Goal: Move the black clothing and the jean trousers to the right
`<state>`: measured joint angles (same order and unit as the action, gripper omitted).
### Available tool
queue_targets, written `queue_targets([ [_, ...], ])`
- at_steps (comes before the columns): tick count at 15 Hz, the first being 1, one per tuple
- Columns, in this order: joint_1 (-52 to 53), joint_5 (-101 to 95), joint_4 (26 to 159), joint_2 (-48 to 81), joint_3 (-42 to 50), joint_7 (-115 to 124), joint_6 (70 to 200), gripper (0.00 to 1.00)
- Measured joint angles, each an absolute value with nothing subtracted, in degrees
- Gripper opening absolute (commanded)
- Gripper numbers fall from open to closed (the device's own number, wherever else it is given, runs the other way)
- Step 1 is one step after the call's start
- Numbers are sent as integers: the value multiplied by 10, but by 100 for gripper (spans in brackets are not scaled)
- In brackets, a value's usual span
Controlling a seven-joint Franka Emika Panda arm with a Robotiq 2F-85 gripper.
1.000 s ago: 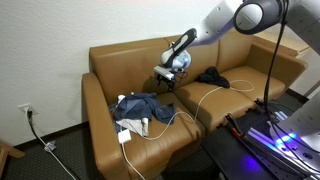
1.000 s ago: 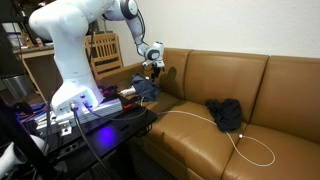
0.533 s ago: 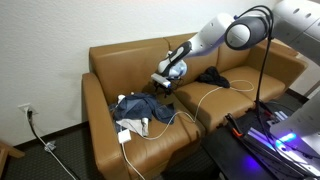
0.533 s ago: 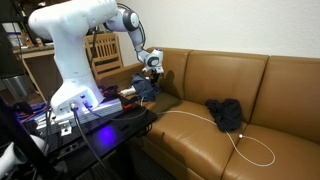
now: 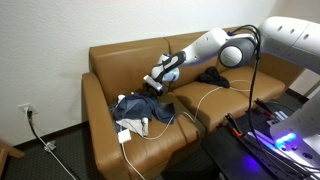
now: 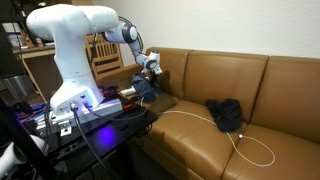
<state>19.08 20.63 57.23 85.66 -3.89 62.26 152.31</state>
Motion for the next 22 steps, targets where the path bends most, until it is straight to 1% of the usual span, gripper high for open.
queue_targets([
  [1,194,206,572,856,-39,623,1529,62],
  [2,195,206,571,856,-39,623,1531,56],
  [9,197,206,570,854,-39,623,1538,7],
  [10,197,206,570,854,-39,623,1538,2],
  [11,197,206,570,854,-39,624,1538,0],
  [13,197,206,570,854,-39,626,1541,0],
  [16,197,206,567,850,-37,631,1588,1],
  [18,198,209,586,826,-36,631,1672,1],
  [22,201,225,675,751,-35,631,1859,1],
])
